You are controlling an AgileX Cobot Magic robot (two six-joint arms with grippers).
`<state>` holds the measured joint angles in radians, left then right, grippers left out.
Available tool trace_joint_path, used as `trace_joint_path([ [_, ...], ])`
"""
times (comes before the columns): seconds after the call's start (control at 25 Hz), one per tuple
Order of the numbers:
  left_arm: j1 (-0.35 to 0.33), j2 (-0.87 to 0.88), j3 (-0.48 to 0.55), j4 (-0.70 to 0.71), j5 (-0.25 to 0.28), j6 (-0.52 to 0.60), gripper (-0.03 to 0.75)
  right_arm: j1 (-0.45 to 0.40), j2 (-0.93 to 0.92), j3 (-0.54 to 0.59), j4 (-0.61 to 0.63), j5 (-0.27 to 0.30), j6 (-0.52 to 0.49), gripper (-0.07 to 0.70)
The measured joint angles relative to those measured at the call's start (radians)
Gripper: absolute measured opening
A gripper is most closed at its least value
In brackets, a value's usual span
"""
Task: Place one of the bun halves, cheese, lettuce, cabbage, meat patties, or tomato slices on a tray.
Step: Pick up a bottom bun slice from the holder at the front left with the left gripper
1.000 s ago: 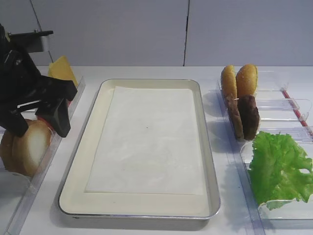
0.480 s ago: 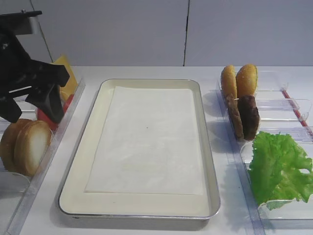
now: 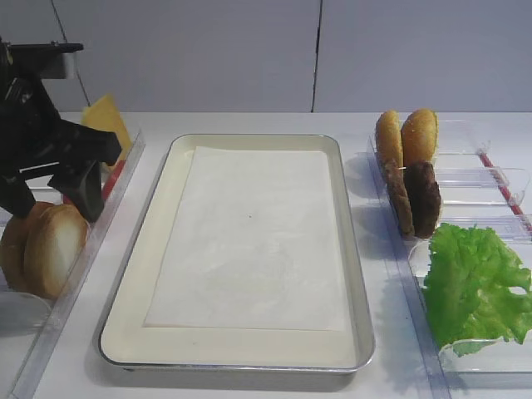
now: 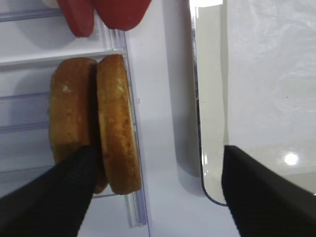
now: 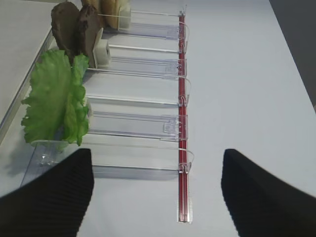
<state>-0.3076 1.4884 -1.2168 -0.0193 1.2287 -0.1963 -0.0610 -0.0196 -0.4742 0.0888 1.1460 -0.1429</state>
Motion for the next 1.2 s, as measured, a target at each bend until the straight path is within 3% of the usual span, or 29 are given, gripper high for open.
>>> trace_joint_path([
  [0.72,0.0,0.075,0.0,-0.003,0.0,-0.004,0.465,0.0,0.0,0.0,0.0,0.0,0.0,0.533],
  [0.88,0.0,0.082,0.0,0.019,-0.002,-0.004,0.374,0.0,0.0,0.0,0.0,0.0,0.0,0.533],
  [1.08,0.0,0.083,0.0,0.038,-0.002,-0.004,0.188,0.0,0.0,0.0,0.0,0.0,0.0,0.533],
  [1.2,0.0,0.084,0.0,0.044,-0.002,-0.004,0.138,0.0,0.0,0.0,0.0,0.0,0.0,0.533],
])
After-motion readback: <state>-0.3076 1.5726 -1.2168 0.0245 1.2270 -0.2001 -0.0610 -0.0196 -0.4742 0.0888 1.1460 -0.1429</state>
